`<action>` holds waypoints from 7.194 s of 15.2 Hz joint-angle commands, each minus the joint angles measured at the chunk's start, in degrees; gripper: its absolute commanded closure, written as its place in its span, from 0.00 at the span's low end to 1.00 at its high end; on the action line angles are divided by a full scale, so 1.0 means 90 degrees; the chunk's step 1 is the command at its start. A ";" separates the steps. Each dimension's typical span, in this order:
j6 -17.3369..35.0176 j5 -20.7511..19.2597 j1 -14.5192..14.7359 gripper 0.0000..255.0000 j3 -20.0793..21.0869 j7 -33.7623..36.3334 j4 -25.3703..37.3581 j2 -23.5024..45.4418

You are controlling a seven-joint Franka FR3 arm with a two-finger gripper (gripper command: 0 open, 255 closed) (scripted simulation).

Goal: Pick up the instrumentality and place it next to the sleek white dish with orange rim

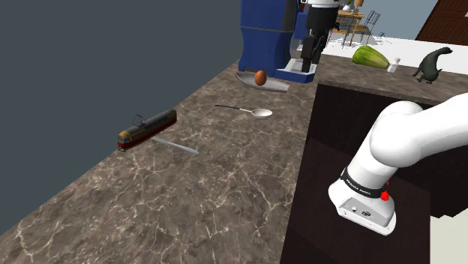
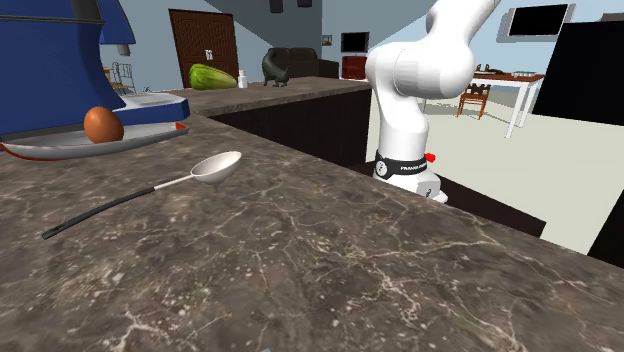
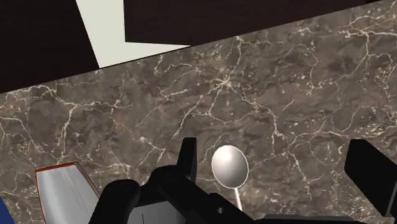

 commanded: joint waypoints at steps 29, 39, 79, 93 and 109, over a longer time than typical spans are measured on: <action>0.2976 0.0186 0.1018 0.00 0.2020 0.1963 0.2583 0.5552; 0.2874 -0.0587 0.1759 0.00 0.2190 0.2629 0.5045 0.8014; 0.2389 -0.0553 0.1809 1.00 0.2216 0.2636 0.5468 0.7946; 0.1495 -0.0448 0.1724 1.00 0.2233 0.2493 0.6083 0.7653; 0.2195 0.0183 0.0121 1.00 0.1486 0.0159 0.3343 0.5562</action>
